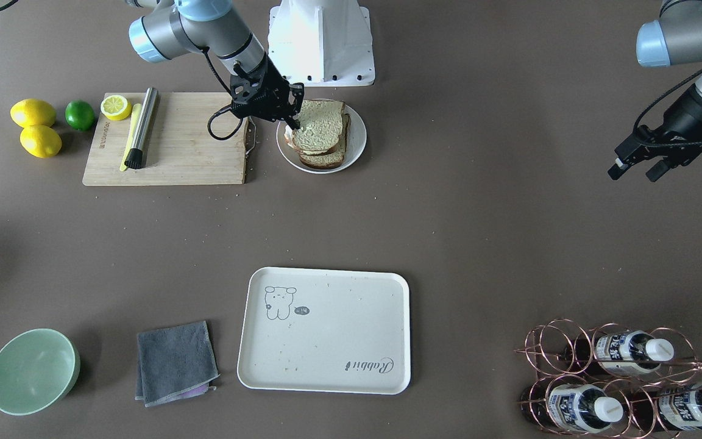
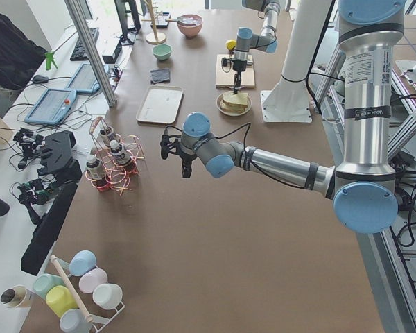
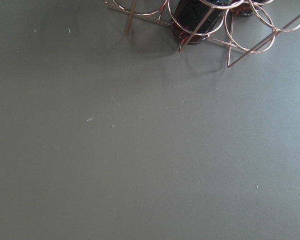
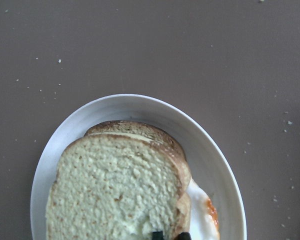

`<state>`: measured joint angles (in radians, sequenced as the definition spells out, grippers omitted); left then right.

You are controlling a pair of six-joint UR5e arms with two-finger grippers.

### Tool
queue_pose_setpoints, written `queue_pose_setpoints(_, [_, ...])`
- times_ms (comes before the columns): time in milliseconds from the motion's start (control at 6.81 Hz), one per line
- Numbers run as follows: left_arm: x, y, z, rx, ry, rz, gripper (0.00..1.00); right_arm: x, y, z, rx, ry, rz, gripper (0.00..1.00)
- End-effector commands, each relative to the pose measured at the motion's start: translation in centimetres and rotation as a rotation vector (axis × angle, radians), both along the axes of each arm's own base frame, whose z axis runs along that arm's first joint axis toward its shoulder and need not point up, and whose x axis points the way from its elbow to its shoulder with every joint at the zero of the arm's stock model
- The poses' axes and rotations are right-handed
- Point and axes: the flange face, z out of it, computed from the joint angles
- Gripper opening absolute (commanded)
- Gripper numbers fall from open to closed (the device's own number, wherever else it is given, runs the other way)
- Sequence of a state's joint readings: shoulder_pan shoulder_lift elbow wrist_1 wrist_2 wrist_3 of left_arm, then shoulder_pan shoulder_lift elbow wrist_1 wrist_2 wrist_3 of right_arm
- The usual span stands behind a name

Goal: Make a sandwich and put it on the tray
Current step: 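Release the bread and lift the right gripper away while the left arm rises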

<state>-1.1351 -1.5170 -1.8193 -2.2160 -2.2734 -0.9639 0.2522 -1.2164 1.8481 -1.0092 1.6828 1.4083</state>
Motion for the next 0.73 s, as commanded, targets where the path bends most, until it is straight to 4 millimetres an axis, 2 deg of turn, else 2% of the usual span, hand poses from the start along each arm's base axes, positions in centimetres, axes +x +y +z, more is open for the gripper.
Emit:
queue_pose_setpoints(0, [0.3,-0.4,-0.4,0.005,0.004,0.0,0.98,1.7,-1.5,-1.4,0.006,-0.03,0.034,0.99])
queue_pose_setpoints(147, [0.3,-0.6,-0.7,0.01,0.006,0.0,0.98,2.9,-2.7,-1.9,0.0,-0.041,0.039,0.99])
queue_pose_setpoints(294, [0.6,-1.4,-2.2,0.039,0.02,0.001,0.98,4.8,-4.9,-2.1,-0.02,-0.05,0.032,0.99])
queue_pose_setpoints(441, [3.0,-1.5,-4.1,0.068,0.037,0.036,0.98,6.8,-7.1,-1.9,-0.041,-0.054,0.03,0.99])
queue_pose_setpoints(588, [5.5,-1.4,-6.7,0.022,0.096,0.018,0.98,9.3,-9.6,-1.4,-0.069,-0.056,0.03,0.99])
